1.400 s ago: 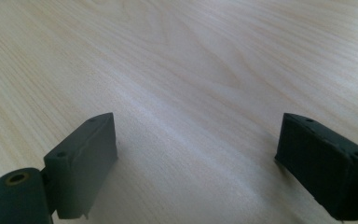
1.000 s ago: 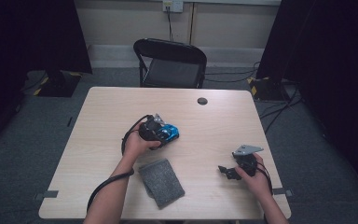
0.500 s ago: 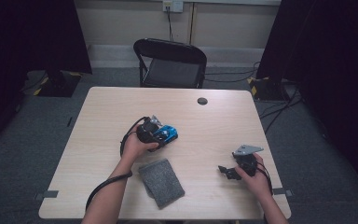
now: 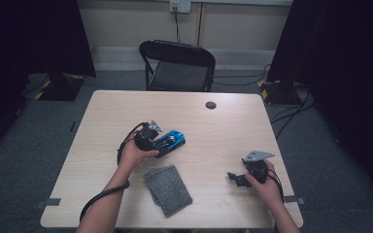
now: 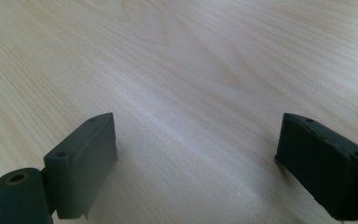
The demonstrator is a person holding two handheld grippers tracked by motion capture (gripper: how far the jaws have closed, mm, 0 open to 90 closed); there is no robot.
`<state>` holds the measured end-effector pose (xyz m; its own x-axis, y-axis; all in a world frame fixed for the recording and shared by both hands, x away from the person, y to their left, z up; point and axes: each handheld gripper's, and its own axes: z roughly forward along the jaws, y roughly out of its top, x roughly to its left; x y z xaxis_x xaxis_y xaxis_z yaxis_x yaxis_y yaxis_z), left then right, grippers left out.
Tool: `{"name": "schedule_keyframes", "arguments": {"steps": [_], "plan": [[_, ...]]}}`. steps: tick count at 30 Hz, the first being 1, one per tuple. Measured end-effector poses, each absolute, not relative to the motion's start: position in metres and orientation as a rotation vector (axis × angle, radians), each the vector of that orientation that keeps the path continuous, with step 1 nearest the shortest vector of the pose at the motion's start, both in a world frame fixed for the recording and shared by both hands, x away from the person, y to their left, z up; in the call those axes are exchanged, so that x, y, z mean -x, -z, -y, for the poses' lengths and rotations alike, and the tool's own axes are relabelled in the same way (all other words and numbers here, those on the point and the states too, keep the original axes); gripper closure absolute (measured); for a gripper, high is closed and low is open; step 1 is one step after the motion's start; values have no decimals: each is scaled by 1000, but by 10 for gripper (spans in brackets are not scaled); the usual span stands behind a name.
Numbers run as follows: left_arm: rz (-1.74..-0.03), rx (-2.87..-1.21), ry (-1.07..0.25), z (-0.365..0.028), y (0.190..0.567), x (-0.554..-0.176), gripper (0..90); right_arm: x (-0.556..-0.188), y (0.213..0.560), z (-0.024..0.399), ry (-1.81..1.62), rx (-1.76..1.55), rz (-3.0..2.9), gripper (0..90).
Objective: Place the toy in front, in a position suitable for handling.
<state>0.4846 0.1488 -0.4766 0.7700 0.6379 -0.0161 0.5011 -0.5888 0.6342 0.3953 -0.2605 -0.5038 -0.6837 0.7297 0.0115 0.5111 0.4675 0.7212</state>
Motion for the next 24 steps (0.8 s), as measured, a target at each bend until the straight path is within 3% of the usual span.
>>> {"name": "schedule_keyframes", "arguments": {"steps": [18,24], "plan": [[-851,-2188,-338,-170,506,-464,157,-395,504,260,-1040,-1053,-2422,116],[-818,-2183,-339,-170,505,-462,237,-395,504,260,-1042,-1049,-2426,116]]}}
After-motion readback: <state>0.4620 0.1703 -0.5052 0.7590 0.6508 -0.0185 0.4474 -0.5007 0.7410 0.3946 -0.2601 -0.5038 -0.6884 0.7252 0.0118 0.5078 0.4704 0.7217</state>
